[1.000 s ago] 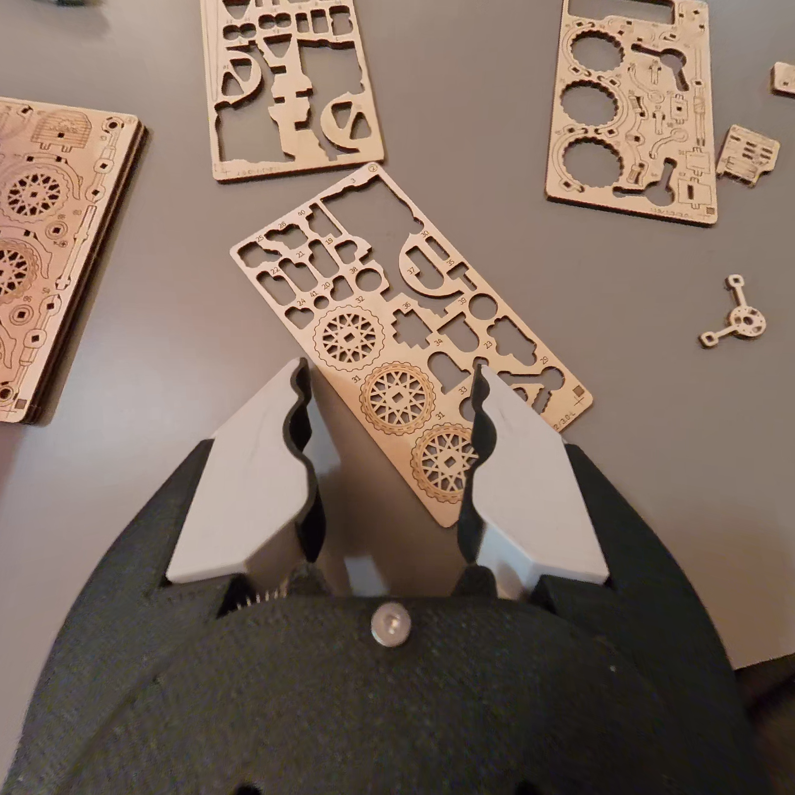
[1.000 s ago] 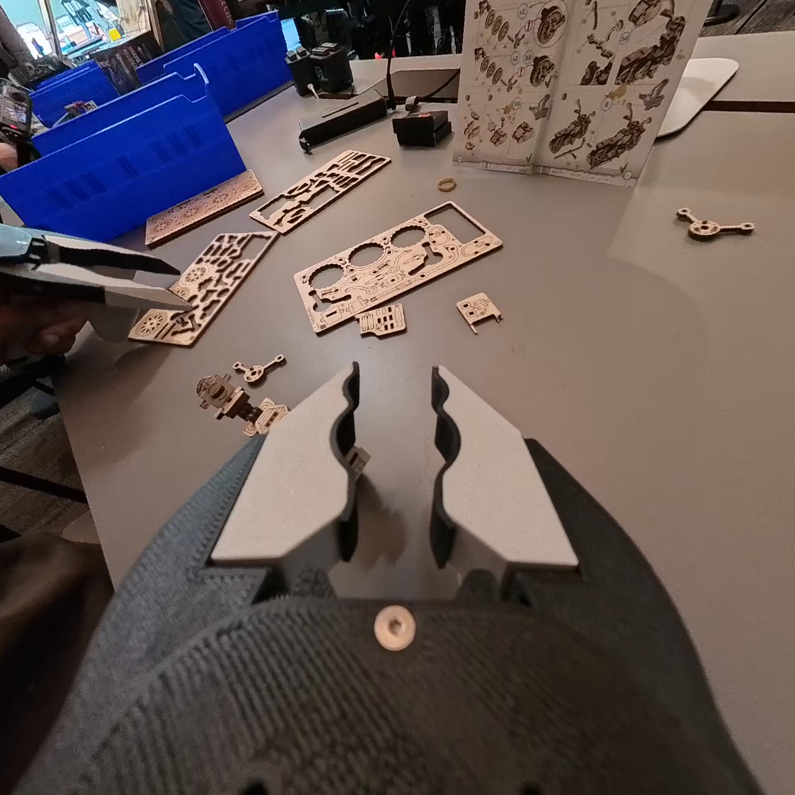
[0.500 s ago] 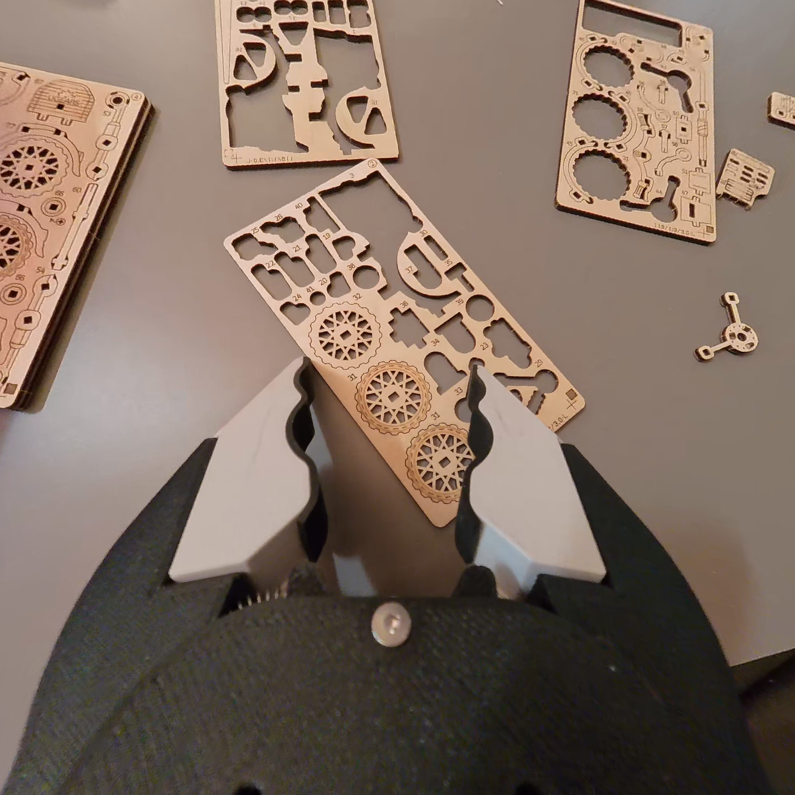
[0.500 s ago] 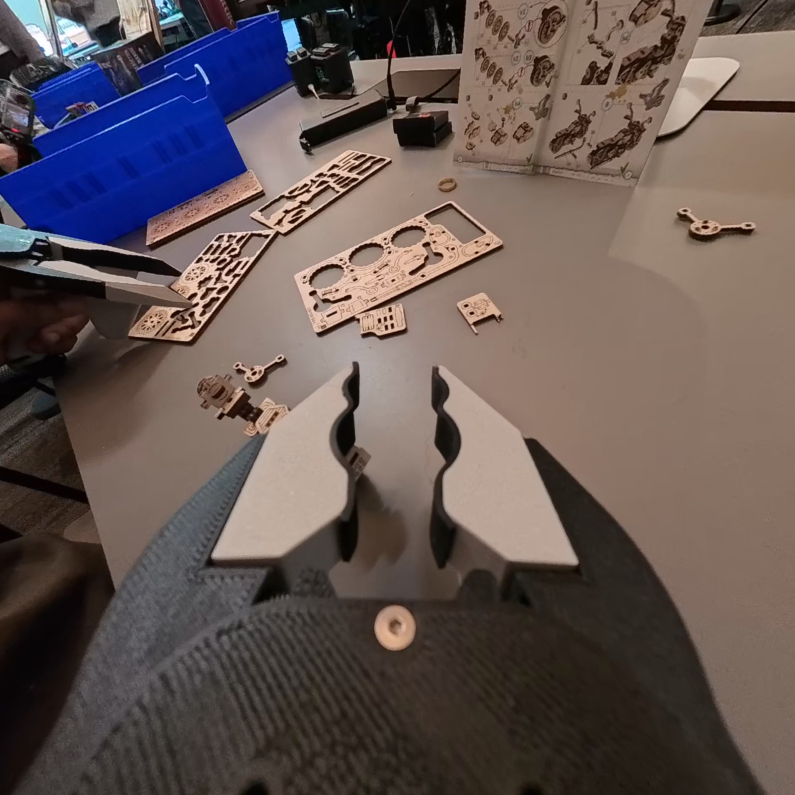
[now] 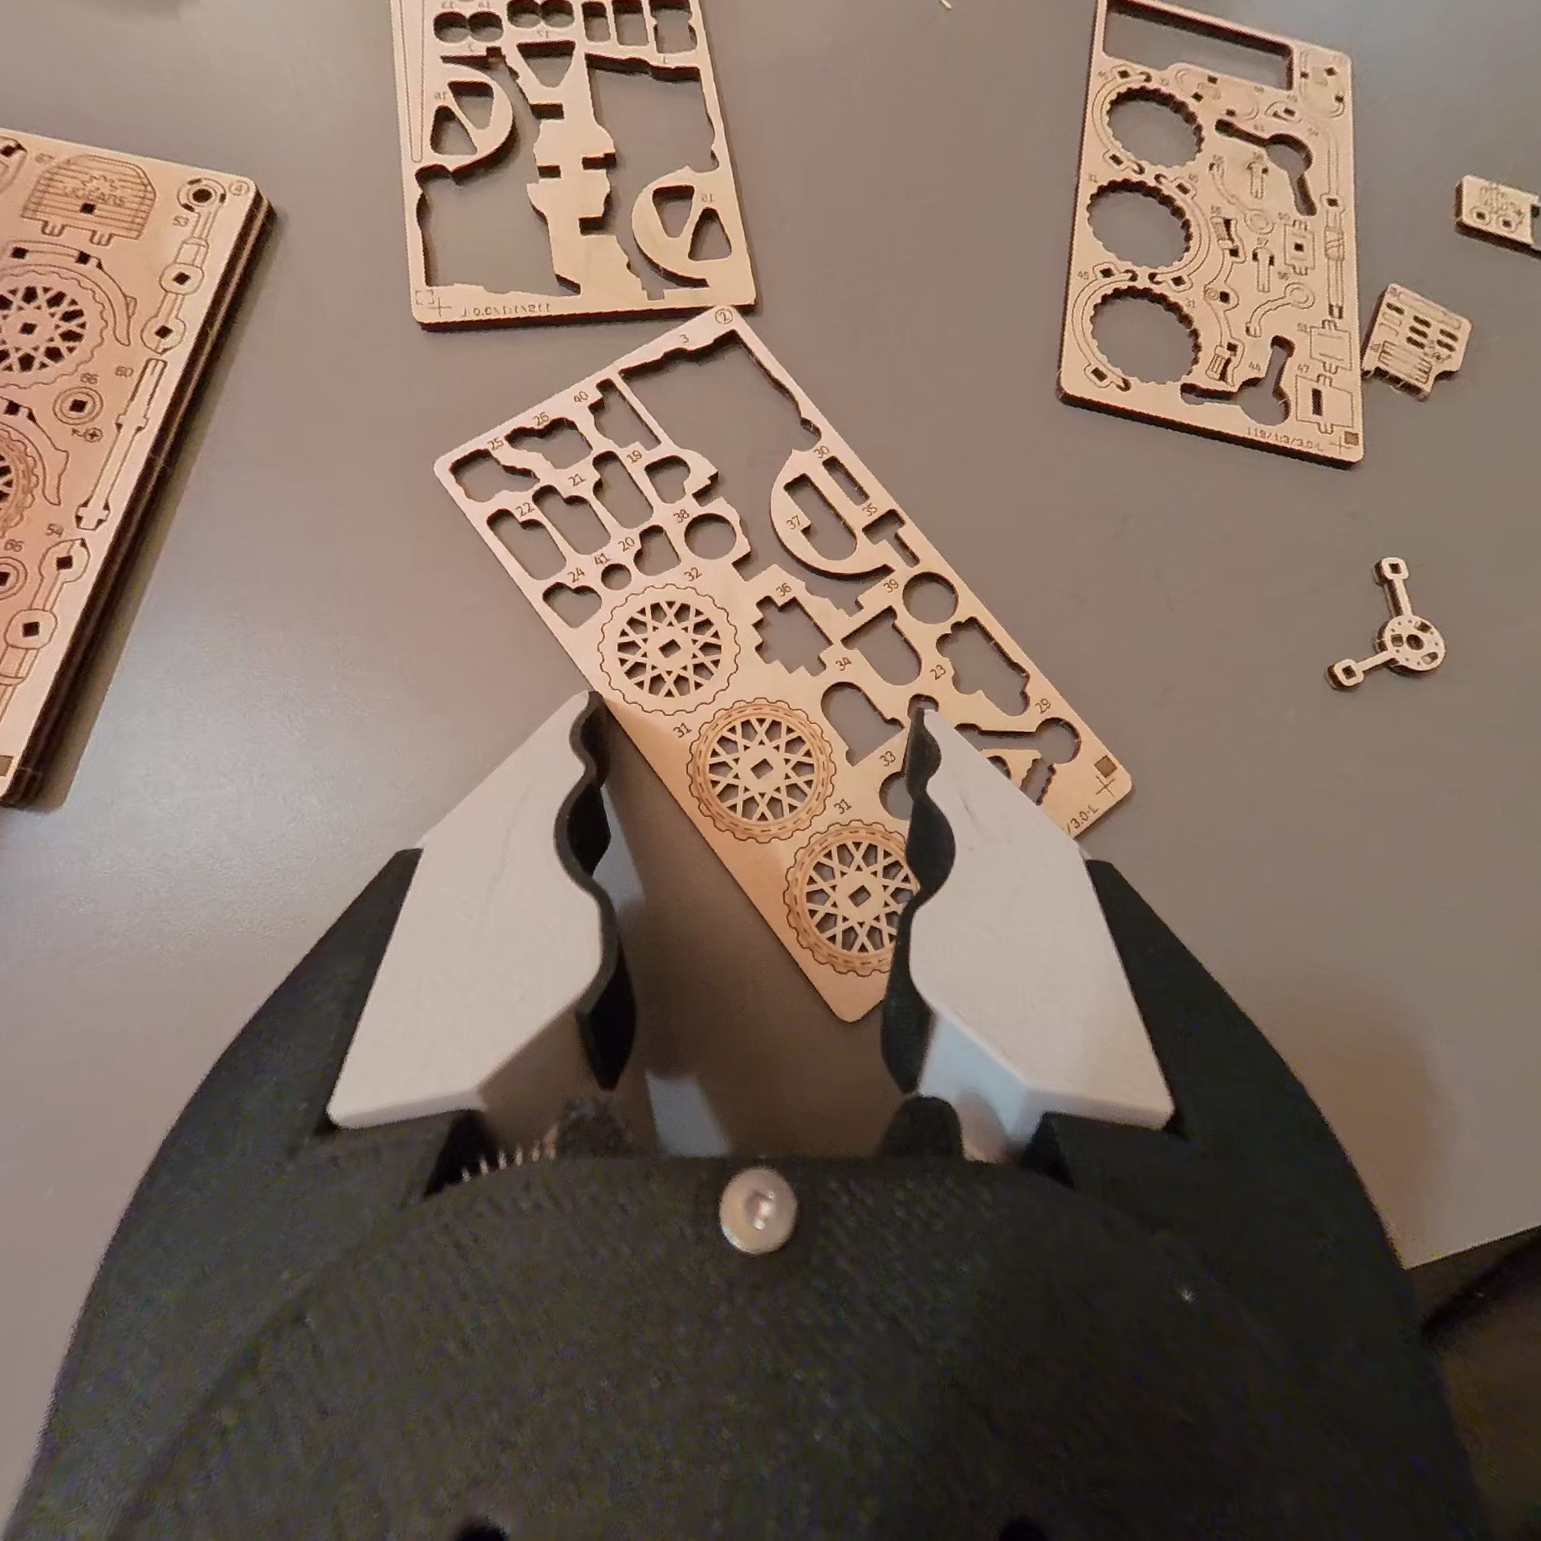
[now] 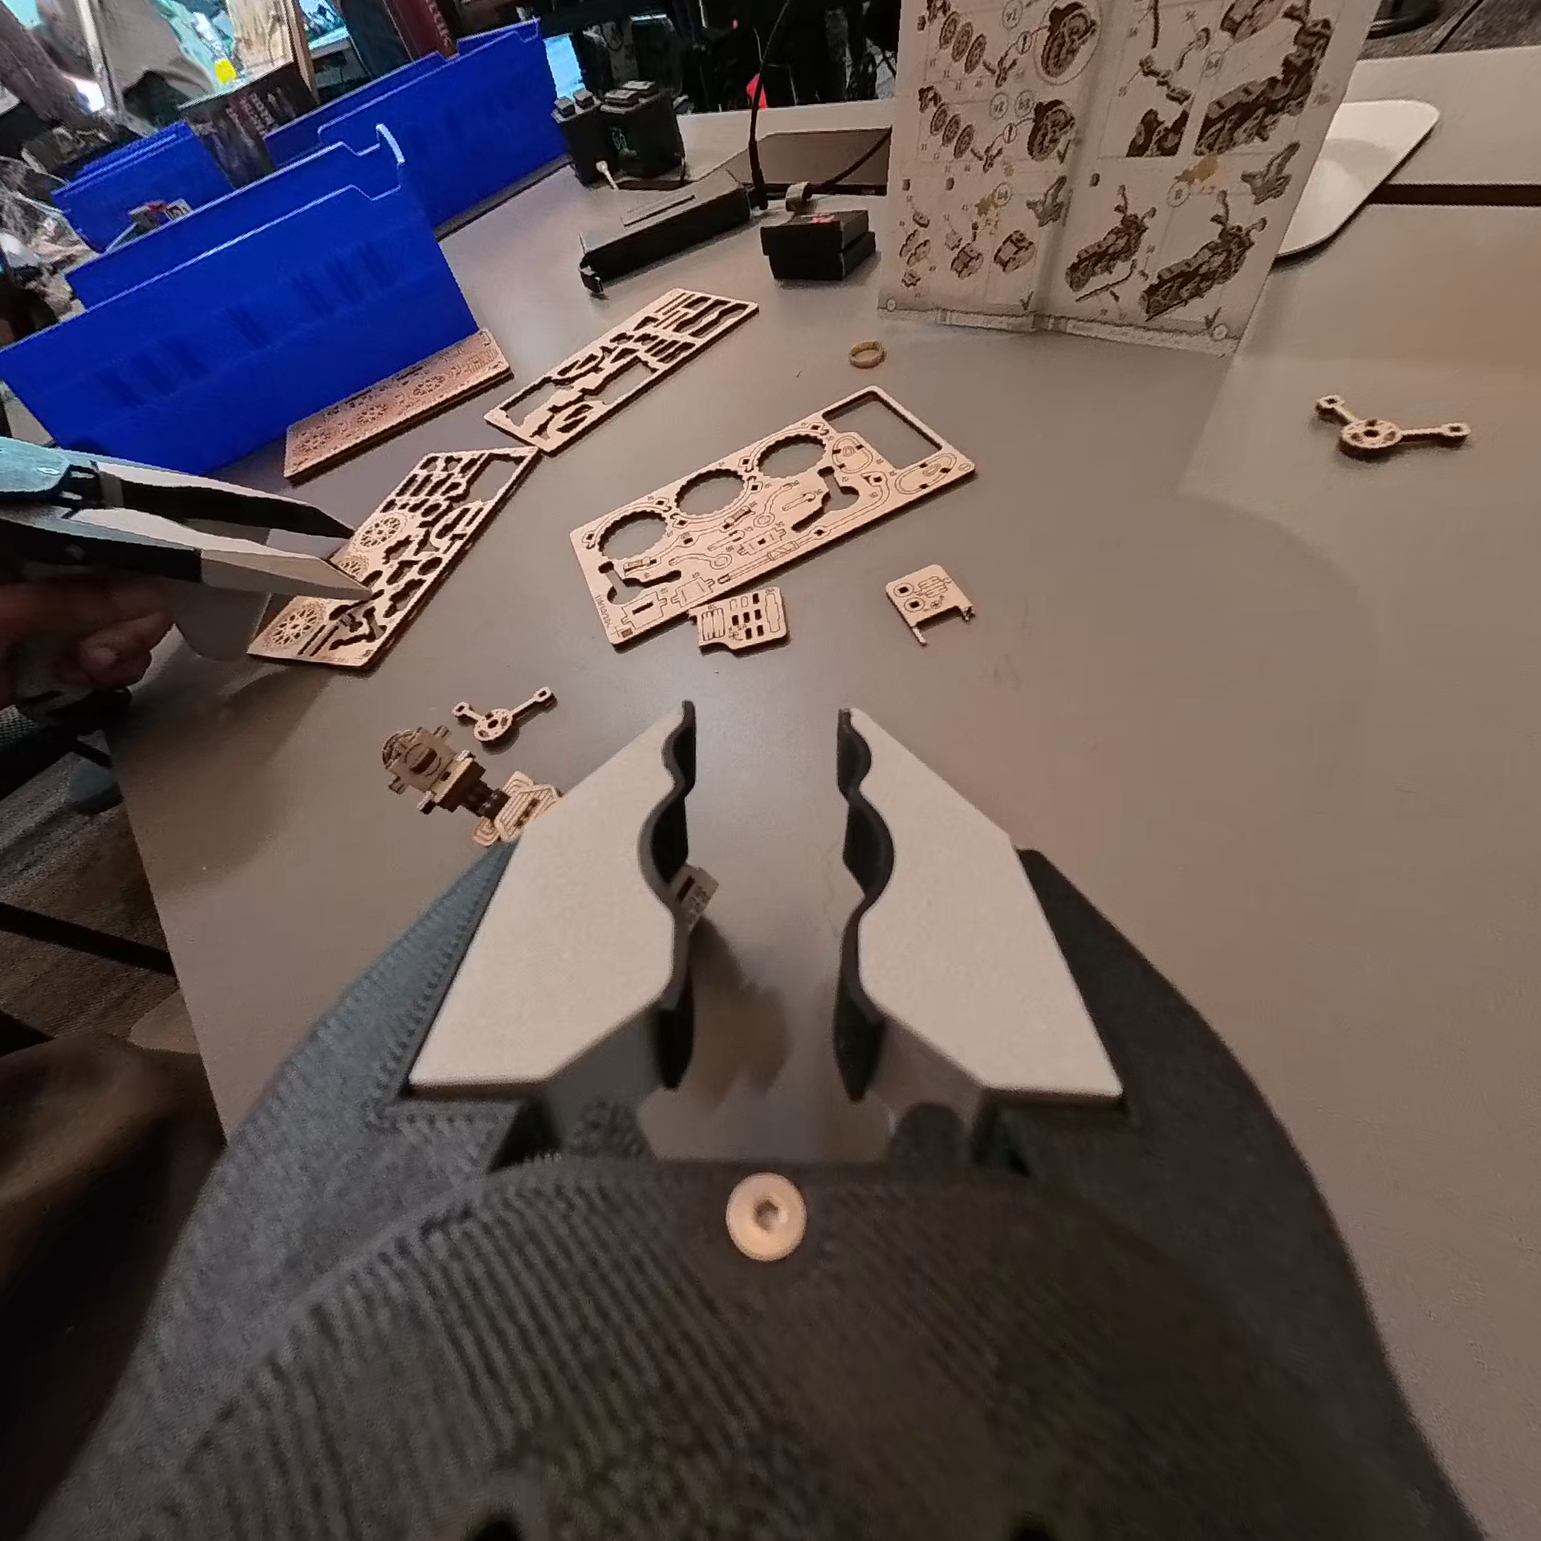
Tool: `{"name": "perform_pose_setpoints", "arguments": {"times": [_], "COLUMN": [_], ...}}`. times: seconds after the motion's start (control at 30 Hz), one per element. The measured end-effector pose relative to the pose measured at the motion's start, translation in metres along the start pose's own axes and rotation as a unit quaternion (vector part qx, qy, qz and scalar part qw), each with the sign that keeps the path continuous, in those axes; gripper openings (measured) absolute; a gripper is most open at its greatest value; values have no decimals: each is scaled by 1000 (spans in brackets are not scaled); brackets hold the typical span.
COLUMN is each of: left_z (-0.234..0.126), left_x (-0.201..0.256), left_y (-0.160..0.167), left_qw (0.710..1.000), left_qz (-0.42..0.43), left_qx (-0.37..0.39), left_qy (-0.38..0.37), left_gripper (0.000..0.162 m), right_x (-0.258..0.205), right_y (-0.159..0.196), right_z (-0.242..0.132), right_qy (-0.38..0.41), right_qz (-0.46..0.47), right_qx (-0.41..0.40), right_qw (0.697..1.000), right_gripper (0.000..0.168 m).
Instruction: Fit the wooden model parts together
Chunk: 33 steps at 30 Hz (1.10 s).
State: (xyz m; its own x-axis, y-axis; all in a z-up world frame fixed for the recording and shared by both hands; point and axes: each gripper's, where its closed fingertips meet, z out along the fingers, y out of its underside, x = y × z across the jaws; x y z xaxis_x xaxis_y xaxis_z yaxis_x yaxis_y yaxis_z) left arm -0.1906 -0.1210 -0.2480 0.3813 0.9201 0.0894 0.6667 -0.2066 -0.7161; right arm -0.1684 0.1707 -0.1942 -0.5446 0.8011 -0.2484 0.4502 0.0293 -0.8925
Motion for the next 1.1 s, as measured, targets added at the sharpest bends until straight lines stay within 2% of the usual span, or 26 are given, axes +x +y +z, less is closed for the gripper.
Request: {"name": "perform_pose_setpoints", "arguments": {"times": [0.63, 1.1], "left_z": [-1, -3], "left_x": [-5, -23], "left_y": [-2, -1], "left_qw": [1000, 999], "left_qz": [-25, -36], "left_qx": [7, 6], "left_qy": [8, -37], "left_gripper": [60, 62], "right_x": [0, 0], "right_y": [0, 0], "right_z": [0, 0], "right_qy": [-2, -2], "right_qz": [4, 4], "right_qx": [0, 0], "right_qw": [1000, 1000], "right_gripper": [34, 34]}}
